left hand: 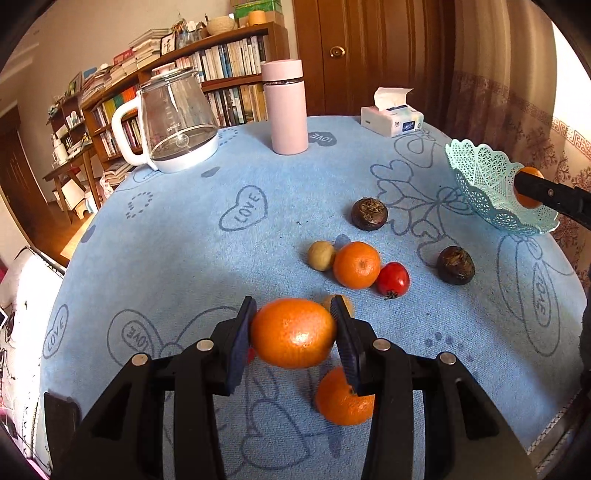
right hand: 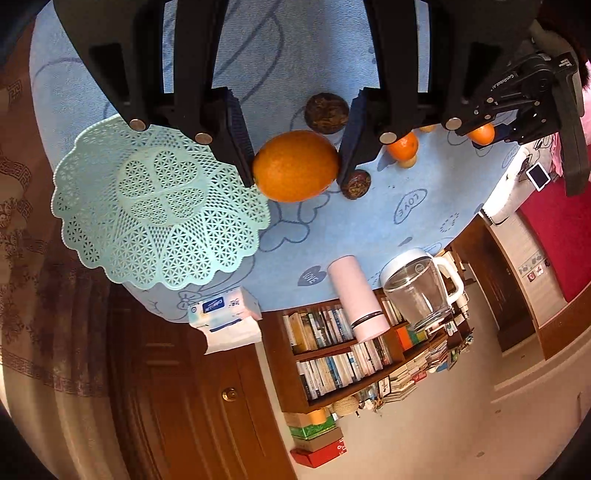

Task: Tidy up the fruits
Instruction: 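Close and lift the right tool with its orange while the left tool grips another orange, then lower the orange into the green basket and open the right tool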

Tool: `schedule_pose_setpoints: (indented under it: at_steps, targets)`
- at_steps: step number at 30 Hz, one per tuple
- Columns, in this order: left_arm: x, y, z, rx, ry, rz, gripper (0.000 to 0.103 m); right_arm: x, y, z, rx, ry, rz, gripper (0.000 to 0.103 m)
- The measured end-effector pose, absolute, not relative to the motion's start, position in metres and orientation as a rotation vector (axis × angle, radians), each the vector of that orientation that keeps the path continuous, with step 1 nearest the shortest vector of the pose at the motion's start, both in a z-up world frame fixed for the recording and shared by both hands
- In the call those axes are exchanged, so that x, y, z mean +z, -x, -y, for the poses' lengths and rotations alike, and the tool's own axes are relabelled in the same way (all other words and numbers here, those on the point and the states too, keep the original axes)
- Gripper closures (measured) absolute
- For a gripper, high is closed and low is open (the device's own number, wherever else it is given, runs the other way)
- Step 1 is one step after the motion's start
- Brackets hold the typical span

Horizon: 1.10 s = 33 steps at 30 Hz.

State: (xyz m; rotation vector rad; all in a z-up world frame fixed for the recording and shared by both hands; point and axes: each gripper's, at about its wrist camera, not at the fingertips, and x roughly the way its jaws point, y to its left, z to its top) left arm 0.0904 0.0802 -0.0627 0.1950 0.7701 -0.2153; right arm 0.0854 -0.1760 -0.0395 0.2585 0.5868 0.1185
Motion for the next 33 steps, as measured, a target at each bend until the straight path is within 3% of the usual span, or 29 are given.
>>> schedule_pose_setpoints:
  at_steps: [17,19,20,21,33]
  targets:
    - [-0.049,-0.107,0.001,-0.299,-0.285,-0.72,0.061,-0.067,-0.094,0.259,-0.197,-0.325,-0.608,0.056]
    - [-0.047,-0.109,0.012,-0.318,-0.29,-0.715,0.061,-0.067,-0.093,0.261,-0.21,-0.33,-0.596,0.051]
    - [-0.047,-0.11,0.017,-0.329,-0.289,-0.714,0.061,-0.067,-0.092,0.262,-0.213,-0.337,-0.589,0.038]
    - [-0.046,-0.111,0.023,-0.34,-0.29,-0.714,0.061,-0.066,-0.091,0.263,-0.219,-0.346,-0.577,0.033]
    - [-0.041,-0.132,0.091,-0.48,-0.289,-0.692,0.061,-0.068,-0.083,0.267,-0.328,-0.311,-0.53,0.032]
